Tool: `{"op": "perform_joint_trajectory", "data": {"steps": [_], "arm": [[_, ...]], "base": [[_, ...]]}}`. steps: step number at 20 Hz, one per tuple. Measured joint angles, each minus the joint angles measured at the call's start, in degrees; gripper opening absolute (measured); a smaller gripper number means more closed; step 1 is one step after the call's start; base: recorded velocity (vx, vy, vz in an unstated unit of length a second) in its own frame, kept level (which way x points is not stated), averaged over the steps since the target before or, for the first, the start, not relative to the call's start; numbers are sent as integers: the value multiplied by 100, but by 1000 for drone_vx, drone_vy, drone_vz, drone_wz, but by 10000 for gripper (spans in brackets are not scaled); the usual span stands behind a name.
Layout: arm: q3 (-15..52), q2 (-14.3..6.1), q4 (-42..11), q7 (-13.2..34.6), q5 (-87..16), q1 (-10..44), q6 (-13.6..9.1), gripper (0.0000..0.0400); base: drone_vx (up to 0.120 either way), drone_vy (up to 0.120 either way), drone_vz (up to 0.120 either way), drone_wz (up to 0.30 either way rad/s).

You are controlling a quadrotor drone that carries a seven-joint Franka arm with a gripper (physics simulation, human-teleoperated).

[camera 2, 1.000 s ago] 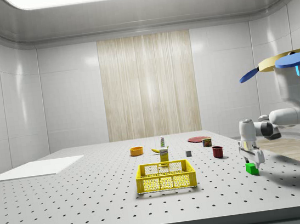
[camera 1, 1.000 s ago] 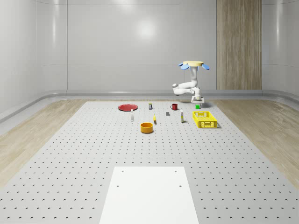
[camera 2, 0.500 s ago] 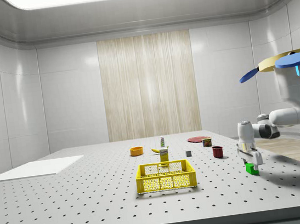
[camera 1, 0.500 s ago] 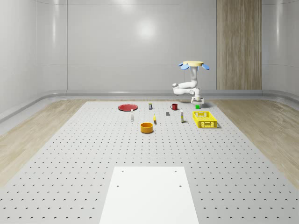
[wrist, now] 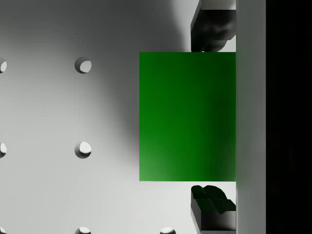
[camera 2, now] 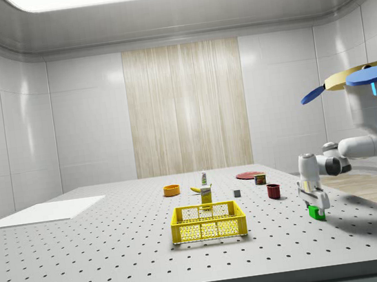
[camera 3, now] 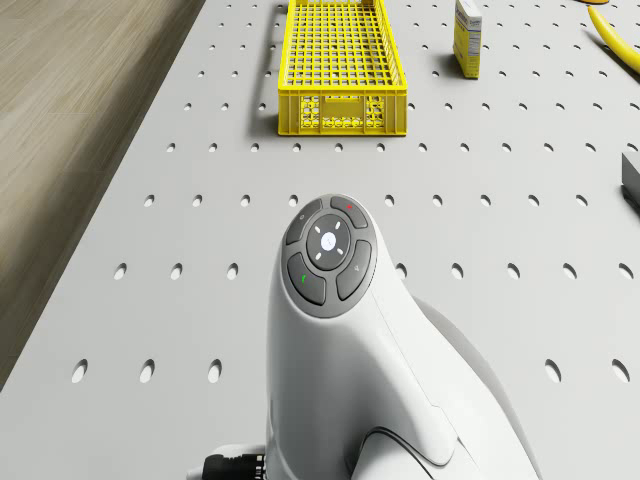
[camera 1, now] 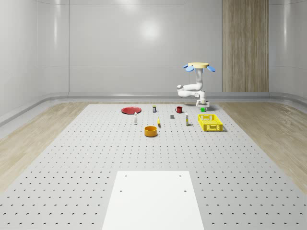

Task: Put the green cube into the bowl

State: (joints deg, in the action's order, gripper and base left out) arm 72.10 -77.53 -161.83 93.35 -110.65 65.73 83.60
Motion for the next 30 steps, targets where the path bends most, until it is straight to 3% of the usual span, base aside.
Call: {"op": "perform_joint_trajectory", "data": {"steps": [8, 12, 16, 24, 30], "arm": [[-28, -123, -35, 58, 13, 18, 113, 400], [-27, -175, -43, 74, 30, 26, 161, 310], [-21, -223, -44, 88, 50, 38, 204, 272], [104, -299, -67, 131, 187, 63, 230, 261], [501, -342, -135, 192, 587, 85, 145, 252]], "base": [[0, 0, 0, 0], [0, 0, 0, 0], [0, 0, 0, 0], [0, 0, 5, 0], [53, -53, 120, 0]]}}
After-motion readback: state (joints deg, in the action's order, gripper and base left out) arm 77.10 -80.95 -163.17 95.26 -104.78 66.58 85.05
